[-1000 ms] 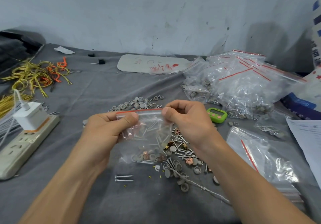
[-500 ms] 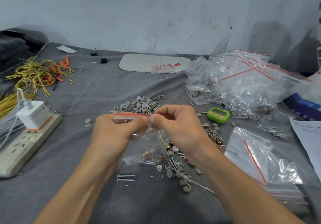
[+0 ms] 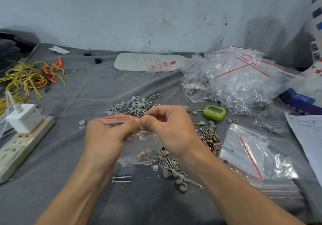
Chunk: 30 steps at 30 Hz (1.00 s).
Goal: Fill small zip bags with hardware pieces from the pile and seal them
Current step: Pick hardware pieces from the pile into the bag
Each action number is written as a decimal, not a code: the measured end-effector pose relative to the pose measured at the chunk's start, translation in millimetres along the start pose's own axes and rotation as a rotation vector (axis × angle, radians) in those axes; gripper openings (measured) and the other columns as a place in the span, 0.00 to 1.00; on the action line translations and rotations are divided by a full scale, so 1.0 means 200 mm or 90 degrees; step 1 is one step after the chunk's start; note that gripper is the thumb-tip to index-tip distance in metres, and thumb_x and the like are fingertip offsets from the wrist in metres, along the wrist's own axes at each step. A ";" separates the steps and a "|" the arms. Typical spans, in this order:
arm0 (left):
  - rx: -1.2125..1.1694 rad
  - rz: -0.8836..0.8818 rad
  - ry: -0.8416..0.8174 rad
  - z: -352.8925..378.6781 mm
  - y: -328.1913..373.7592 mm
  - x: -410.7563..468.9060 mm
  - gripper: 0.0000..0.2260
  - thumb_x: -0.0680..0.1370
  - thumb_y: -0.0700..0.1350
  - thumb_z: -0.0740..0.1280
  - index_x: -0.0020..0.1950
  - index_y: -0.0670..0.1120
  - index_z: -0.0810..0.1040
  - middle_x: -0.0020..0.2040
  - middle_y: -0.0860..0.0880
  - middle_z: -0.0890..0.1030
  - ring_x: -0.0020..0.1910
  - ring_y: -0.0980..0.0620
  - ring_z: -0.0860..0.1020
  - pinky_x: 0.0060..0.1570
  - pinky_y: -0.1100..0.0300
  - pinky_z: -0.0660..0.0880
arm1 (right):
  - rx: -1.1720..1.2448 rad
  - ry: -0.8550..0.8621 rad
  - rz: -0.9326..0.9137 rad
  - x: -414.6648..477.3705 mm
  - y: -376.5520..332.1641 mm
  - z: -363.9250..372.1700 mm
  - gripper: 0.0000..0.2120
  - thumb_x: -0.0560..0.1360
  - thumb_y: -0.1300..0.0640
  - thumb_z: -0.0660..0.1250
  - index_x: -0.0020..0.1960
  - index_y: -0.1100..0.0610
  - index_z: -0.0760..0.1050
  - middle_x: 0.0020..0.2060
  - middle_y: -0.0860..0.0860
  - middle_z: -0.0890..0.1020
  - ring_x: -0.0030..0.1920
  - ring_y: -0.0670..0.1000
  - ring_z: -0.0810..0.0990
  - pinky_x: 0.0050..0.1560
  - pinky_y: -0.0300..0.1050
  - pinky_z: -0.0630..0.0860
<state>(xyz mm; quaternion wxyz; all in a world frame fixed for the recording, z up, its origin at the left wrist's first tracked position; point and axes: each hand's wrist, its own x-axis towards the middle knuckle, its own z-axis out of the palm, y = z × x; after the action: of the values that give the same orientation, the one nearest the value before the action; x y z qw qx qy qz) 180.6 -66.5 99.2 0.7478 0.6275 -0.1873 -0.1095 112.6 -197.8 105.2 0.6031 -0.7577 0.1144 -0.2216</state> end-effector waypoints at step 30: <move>-0.038 0.003 0.068 -0.03 0.05 0.04 0.15 0.81 0.42 0.68 0.37 0.50 0.89 0.38 0.46 0.87 0.35 0.55 0.84 0.35 0.66 0.79 | 0.301 0.101 0.102 0.02 0.00 -0.12 0.17 0.77 0.66 0.70 0.33 0.55 0.86 0.31 0.53 0.85 0.33 0.47 0.84 0.37 0.36 0.77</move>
<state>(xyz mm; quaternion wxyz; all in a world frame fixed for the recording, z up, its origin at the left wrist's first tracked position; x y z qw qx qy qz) 189.6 -63.3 109.8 0.7755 0.6093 -0.1448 -0.0797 105.7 -220.4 110.5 0.7681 -0.5645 0.1660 -0.2526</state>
